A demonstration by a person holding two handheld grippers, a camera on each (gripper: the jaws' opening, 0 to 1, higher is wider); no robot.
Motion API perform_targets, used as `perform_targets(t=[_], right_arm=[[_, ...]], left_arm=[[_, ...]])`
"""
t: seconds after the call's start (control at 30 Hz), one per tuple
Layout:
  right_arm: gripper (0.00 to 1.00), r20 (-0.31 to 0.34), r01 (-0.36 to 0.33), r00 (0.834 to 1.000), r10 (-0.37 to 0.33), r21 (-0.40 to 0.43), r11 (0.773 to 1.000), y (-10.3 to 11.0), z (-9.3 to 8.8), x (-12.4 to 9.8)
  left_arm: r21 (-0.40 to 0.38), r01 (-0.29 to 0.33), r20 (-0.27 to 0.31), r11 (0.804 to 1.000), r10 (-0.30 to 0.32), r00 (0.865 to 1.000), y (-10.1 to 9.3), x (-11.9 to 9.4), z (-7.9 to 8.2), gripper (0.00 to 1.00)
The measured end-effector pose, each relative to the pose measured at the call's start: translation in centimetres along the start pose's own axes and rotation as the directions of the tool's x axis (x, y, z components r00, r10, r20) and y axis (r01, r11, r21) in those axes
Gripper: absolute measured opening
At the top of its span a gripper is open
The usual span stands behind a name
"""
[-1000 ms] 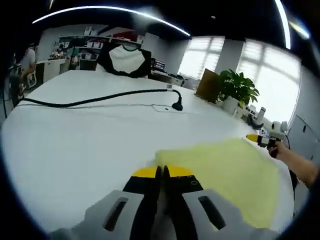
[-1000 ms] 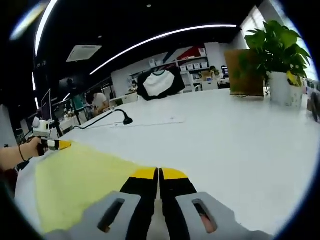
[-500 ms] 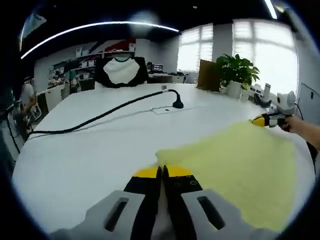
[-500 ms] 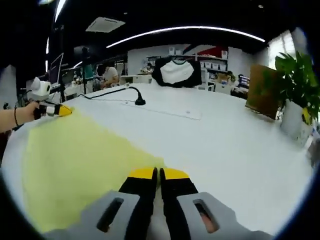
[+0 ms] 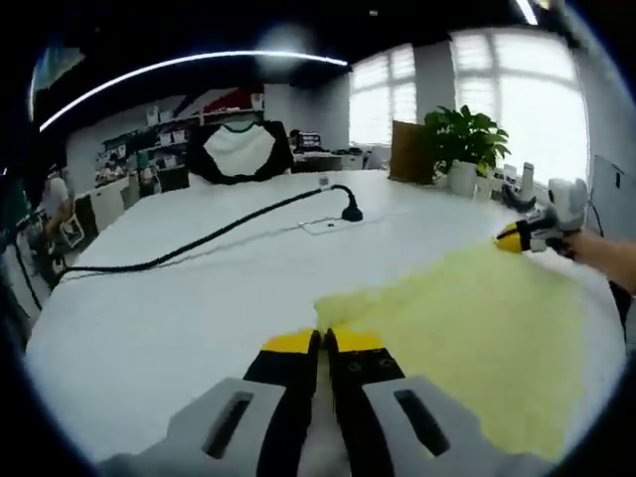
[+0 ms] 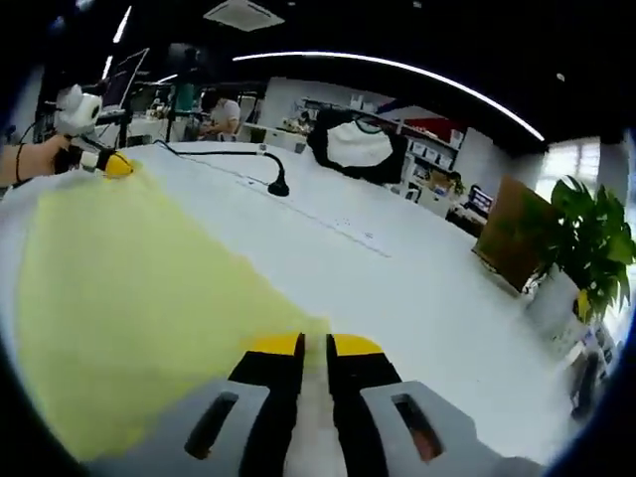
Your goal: Fold the garment on the visible template until the final outline fits inside the template.
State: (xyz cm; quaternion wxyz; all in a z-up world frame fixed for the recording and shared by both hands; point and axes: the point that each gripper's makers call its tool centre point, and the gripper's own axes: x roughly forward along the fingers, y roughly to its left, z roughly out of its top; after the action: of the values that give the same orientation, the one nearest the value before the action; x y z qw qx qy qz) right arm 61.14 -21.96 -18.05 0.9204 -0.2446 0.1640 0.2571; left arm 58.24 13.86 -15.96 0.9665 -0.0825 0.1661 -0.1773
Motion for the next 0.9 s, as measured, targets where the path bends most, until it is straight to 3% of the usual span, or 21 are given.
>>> perform_targets(t=[0.03,0.1,0.17,0.2,0.23,0.3,0.37,0.47,0.53,0.63,0.9], right_arm=[[0.23,0.020,0.008,1.000,-0.008,0.021,1.000,-0.3,0.3,-0.3],[0.31,0.017,0.028,0.999,-0.029,0.071,0.997,-1.0,0.4,-1.2],[0.39,0.055,0.049,0.997,-0.054,0.083,0.995,-1.8,1.1,-2.2],[0.44,0.077,0.053,0.995,-0.060,0.093,0.994,-2.0,1.5,-2.8],[0.46,0.127,0.017,0.991,-0.028,0.086,0.996,-1.8,2.2,-3.0],[0.46,0.126,0.028,0.991,-0.038,0.084,0.996,-1.8,1.9,-4.4],[0.52,0.142,0.020,0.990,-0.027,0.055,0.998,-1.4,1.8,-5.4],[0.53,0.157,-0.001,0.987,-0.017,0.112,0.994,-1.4,1.5,-6.9],[0.54,0.156,-0.003,0.988,-0.013,0.104,0.995,-0.9,1.1,-7.9],[0.56,0.185,-0.012,0.983,-0.003,0.078,0.997,0.3,0.9,-9.1],[0.62,0.147,-0.120,0.984,0.101,0.127,0.985,4.3,-0.2,-11.2]], left_arm=[[-0.028,-0.012,-0.006,1.000,0.012,1.000,0.3,-0.3,0.0,0.09],[-0.033,0.003,0.007,0.999,-0.003,1.000,0.5,-1.1,0.4,0.10],[-0.091,0.031,0.067,0.995,-0.025,0.997,0.3,-1.9,1.3,0.16],[-0.072,0.021,0.055,0.997,-0.017,0.998,0.4,-2.4,1.2,0.19],[-0.052,0.014,0.062,0.999,-0.011,0.998,0.4,-2.7,1.3,0.22],[0.013,0.023,0.064,1.000,-0.024,0.998,0.0,-3.8,1.4,0.22],[0.041,0.053,0.030,0.998,-0.054,0.998,-0.7,-4.6,1.0,0.20],[0.086,0.065,0.029,0.994,-0.068,0.997,-1.3,-5.9,1.1,0.23],[0.141,0.064,0.019,0.988,-0.068,0.998,-1.6,-6.8,1.1,0.23],[0.138,0.074,0.006,0.988,-0.075,0.997,-2.1,-7.9,0.7,0.24],[0.185,0.136,-0.067,0.973,-0.126,0.990,-4.7,-10.2,-2.0,0.25]])
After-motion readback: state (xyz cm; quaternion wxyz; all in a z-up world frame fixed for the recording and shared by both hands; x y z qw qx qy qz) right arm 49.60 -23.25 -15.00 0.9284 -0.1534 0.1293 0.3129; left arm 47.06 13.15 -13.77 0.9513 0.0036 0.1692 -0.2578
